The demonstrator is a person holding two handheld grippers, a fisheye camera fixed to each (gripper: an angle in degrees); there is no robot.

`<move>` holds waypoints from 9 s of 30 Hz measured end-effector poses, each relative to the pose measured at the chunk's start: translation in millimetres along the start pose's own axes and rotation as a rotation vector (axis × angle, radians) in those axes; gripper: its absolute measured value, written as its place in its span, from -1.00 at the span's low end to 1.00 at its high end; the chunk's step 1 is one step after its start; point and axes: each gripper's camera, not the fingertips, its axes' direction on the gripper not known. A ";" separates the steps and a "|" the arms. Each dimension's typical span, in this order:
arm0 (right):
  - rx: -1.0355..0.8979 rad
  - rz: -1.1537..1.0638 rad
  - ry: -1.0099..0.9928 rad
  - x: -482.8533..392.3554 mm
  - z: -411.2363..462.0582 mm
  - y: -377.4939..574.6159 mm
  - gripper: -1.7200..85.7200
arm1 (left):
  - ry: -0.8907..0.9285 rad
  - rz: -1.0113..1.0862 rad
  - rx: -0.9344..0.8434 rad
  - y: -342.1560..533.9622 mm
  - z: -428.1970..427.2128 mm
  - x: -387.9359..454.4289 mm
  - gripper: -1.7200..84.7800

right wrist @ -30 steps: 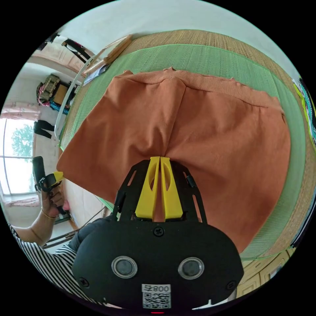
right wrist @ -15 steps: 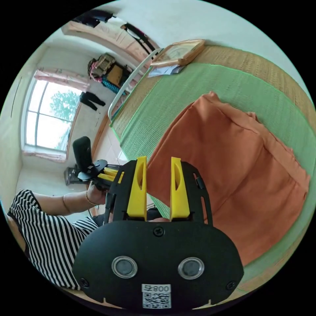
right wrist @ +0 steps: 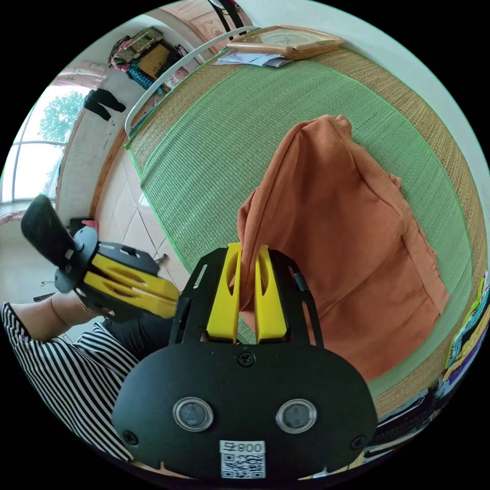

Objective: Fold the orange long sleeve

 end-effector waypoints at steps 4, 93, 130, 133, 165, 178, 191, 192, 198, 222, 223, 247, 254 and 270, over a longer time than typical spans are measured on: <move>0.040 0.020 -0.033 5.0 7.9 11.1 -0.90 | 0.057 -0.249 0.167 5.5 -51.5 -30.1 -0.88; 0.801 0.697 -0.474 507.4 110.8 891.1 -0.96 | 0.097 0.186 -0.492 -542.4 52.0 644.0 -0.94; 0.390 0.503 0.128 322.7 29.5 528.3 -0.96 | 0.163 0.184 -0.404 -320.7 58.8 576.0 -0.96; 0.466 0.487 0.149 296.1 -3.6 524.8 -0.96 | 0.162 0.195 -0.373 -301.1 52.5 563.6 -0.96; 0.548 0.388 0.048 268.4 -34.7 525.0 -0.96 | 0.108 0.121 -0.334 -198.9 127.8 382.6 -0.95; 0.441 0.505 -0.123 302.5 81.8 608.8 -0.94 | 0.391 -0.283 -0.322 -176.3 164.8 240.6 -0.68; 0.743 0.874 -0.482 433.2 148.3 855.1 -0.68 | 0.619 -0.496 -0.319 -180.6 243.1 137.7 -0.54; 0.740 0.873 -0.501 438.1 154.5 857.5 -0.67 | 0.621 -0.496 -0.320 -182.0 245.1 134.7 -0.54; 0.629 0.831 -0.596 473.3 207.9 852.5 -0.66 | 0.626 -0.493 -0.340 -195.7 264.7 108.2 -0.54; 0.652 0.779 -0.789 527.9 261.5 870.3 -0.85 | 0.640 -0.551 -0.372 -212.4 318.6 46.1 -0.78; 0.649 0.771 -0.783 523.6 256.3 871.1 -0.85 | 0.638 -0.546 -0.356 -210.5 315.5 47.6 -0.78; 0.713 0.694 -0.762 407.5 183.4 919.5 -0.88 | 0.842 -0.610 -0.358 -123.7 295.0 86.0 -0.53; 0.746 0.641 -0.763 404.9 141.9 914.5 -0.89 | 0.968 -0.680 -0.217 -99.8 277.3 105.9 -0.51; 0.829 0.628 -0.813 391.6 156.7 1012.0 -0.92 | 0.987 -0.586 -0.245 -104.7 219.9 227.2 -0.72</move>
